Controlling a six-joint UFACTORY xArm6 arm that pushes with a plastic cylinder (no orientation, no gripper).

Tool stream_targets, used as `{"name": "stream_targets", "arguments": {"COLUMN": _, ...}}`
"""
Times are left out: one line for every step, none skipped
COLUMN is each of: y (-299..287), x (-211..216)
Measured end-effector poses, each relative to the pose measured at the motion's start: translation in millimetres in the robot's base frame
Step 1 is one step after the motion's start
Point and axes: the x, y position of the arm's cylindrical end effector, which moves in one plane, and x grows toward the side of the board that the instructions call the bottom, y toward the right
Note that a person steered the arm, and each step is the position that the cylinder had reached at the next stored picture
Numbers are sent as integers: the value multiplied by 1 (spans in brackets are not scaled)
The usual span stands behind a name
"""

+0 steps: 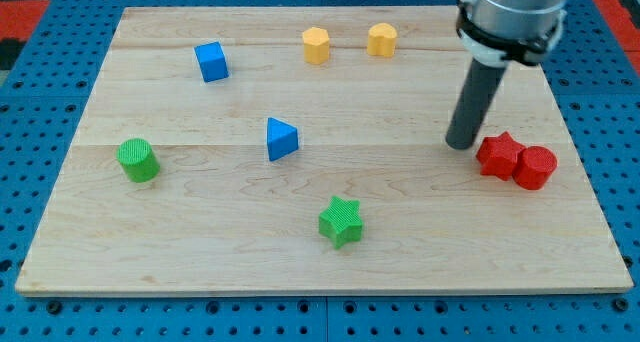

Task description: Move the blue triangle closer to blue cube

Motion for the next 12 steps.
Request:
{"name": "stream_targets", "arguments": {"y": 1, "x": -53}}
{"name": "stream_targets", "arguments": {"y": 75, "x": -68}}
{"name": "stream_targets", "arguments": {"y": 94, "x": -58}}
{"name": "stream_targets", "arguments": {"y": -10, "x": -59}}
{"name": "stream_targets", "arguments": {"y": -105, "x": -34}}
{"name": "stream_targets", "arguments": {"y": -160, "x": -3}}
{"name": "stream_targets", "arguments": {"y": -178, "x": 24}}
{"name": "stream_targets", "arguments": {"y": -182, "x": 59}}
{"name": "stream_targets", "arguments": {"y": -212, "x": 8}}
{"name": "stream_targets", "arguments": {"y": -244, "x": -35}}
{"name": "stream_targets", "arguments": {"y": -255, "x": -75}}
{"name": "stream_targets", "arguments": {"y": -262, "x": -104}}
